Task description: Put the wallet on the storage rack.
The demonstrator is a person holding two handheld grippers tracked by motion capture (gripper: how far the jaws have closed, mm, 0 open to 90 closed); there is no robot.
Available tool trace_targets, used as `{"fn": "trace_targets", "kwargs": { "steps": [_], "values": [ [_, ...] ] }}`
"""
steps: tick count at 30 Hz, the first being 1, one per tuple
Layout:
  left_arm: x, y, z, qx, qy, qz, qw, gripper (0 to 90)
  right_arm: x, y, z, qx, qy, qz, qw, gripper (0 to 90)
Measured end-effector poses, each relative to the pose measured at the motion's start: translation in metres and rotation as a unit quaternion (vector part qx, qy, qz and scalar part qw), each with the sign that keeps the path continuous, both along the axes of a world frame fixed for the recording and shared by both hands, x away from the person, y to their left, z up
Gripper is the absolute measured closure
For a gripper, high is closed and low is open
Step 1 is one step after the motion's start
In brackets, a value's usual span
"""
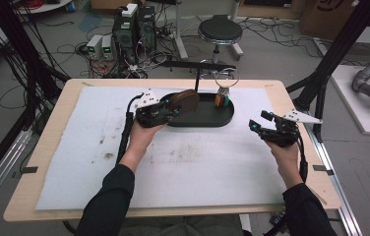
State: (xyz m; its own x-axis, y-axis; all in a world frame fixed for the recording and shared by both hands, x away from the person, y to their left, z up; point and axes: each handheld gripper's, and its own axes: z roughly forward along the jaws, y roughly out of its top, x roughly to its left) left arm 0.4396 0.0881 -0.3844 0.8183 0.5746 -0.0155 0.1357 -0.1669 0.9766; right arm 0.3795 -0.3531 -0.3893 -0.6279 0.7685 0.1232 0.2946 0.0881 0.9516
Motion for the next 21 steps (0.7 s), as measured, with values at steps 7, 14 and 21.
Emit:
{"fn": "trace_targets", "kwargs": {
  "steps": [7, 14, 21],
  "values": [
    [0.015, -0.01, -0.003, 0.009, 0.005, 0.009, 0.9999, 65.0, 0.0, 0.0, 0.0, 0.0, 0.0, 0.0, 1.0, 25.8],
    [0.031, -0.025, -0.011, 0.019, 0.013, 0.018, 0.9996, 65.0, 0.0, 0.0, 0.0, 0.0, 0.0, 0.001, 1.0, 25.8],
    [0.045, -0.033, -0.026, 0.03, 0.027, 0.036, 0.9985, 64.9, 0.0, -0.001, 0.0, 0.001, 0.001, 0.002, 1.0, 25.9]
  ]
}}
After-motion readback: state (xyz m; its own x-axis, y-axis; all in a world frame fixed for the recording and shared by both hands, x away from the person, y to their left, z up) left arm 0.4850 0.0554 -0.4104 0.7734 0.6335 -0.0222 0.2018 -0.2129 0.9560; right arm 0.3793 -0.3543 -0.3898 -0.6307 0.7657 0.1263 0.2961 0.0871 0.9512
